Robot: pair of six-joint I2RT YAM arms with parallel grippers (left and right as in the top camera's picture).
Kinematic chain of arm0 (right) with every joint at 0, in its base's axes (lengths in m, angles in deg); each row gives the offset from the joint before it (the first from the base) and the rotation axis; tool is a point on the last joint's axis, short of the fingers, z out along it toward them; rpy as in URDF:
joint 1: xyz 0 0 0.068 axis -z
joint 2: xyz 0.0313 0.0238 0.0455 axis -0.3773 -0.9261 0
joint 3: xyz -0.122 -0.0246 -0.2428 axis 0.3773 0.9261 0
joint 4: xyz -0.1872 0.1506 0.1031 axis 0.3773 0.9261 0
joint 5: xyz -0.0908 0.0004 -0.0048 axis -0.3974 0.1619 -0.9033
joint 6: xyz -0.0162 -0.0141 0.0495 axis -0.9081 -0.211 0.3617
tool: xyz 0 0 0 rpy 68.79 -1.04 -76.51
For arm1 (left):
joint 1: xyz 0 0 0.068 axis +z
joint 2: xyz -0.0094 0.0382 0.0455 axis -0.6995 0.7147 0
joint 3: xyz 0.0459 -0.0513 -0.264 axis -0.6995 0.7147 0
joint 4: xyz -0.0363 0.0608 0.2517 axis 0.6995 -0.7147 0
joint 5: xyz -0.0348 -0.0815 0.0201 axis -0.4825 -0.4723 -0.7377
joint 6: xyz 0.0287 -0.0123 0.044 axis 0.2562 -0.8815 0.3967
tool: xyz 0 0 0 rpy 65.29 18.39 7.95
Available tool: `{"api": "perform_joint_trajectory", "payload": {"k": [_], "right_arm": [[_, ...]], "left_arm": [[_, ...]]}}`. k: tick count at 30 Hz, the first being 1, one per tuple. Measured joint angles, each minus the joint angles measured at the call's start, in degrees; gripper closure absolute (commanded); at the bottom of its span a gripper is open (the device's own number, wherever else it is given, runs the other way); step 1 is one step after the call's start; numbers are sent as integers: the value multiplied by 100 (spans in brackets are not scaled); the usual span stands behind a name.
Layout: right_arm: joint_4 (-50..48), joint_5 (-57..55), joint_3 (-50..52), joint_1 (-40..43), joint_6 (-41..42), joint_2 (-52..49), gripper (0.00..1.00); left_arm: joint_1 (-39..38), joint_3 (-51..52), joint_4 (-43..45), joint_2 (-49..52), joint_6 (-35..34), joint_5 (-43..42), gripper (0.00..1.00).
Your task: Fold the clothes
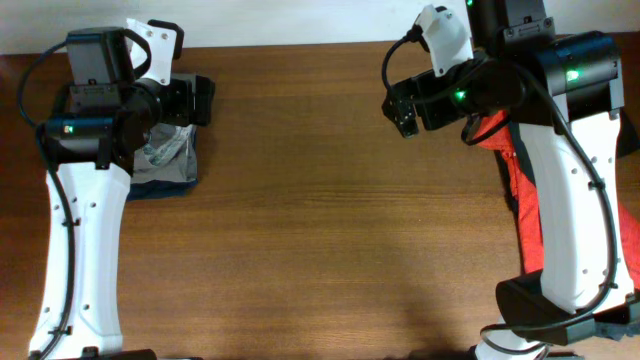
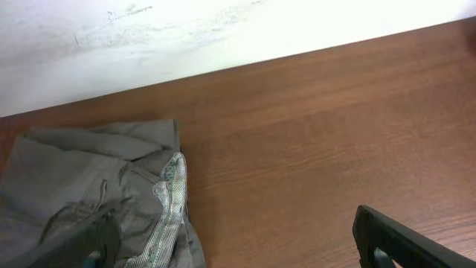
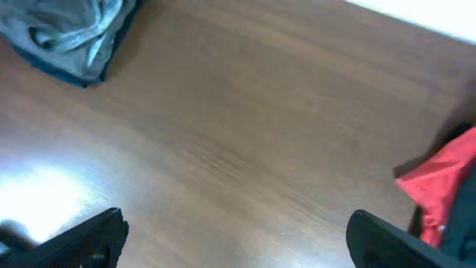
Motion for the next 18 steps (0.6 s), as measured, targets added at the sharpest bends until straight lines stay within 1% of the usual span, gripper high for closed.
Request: {"api": "perform_joint_trajectory", "payload": {"k": [4,7,8,10,11,12,16,18], "right_arm": [[-632,-264,13,-103,2,212,1],[-1342,-391,138,-184,-4,658,1],[-1744,-437,332,-192,-28,964,1],[-2081,-468,625,-195,-85,1346,1],[-2286,-496,887,-195,-184,1681,1],[-2763,-503,1375,-192,-299,2081,1],[-3768,-496,3071,20,-474,3252,1],[-4288,-503,4245,262,-514,3886,1]], "left_arm": [[-2,0,0,0,0,0,1],[-2,0,0,0,0,0,1],[-2,0,0,0,0,0,1],[-2,0,0,0,0,0,1],[-2,0,-2,0,0,2,1],[0,0,0,0,0,0,1],[-2,0,-7,0,0,4,1],[-2,0,-20,0,0,0,1]]}}
